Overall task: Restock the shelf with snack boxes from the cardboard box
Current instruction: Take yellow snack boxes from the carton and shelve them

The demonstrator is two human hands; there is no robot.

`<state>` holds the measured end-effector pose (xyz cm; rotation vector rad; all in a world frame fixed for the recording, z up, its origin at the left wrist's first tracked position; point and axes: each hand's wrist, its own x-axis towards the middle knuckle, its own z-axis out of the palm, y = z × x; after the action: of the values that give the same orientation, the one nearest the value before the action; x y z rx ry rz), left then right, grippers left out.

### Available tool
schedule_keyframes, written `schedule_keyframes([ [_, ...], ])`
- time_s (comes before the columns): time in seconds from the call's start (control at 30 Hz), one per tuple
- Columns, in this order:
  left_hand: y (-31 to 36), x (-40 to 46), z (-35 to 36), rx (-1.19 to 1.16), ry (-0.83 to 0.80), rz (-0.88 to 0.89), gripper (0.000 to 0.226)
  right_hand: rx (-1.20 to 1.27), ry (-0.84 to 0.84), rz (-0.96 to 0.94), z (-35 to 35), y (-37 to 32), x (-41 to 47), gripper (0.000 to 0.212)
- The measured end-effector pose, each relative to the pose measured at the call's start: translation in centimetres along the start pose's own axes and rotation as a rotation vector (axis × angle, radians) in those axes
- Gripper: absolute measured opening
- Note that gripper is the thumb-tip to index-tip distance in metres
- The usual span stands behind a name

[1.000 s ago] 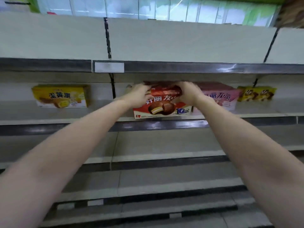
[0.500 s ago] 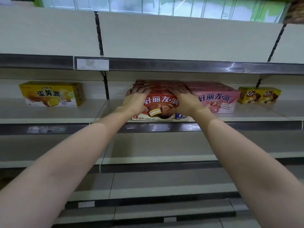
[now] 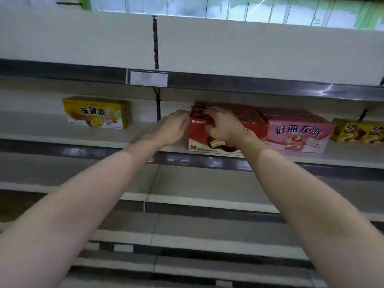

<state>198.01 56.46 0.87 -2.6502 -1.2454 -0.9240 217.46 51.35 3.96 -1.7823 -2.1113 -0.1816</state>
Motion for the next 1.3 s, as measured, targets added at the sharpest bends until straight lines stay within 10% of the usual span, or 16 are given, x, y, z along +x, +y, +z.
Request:
schedule_keyframes([
  [0.43, -16.4, -6.3, -8.3, 0.231, -0.015, -0.47, 0.044, -0.019, -0.027, -0.266, 7.2, -16.6, 10.3, 0.043],
  [1.3, -41.1, -4.5, -10.8, 0.023, -0.055, -0.402, 0.073, 0.009, 0.113, 0.085, 18.8, -30.3, 21.8, 0.07],
])
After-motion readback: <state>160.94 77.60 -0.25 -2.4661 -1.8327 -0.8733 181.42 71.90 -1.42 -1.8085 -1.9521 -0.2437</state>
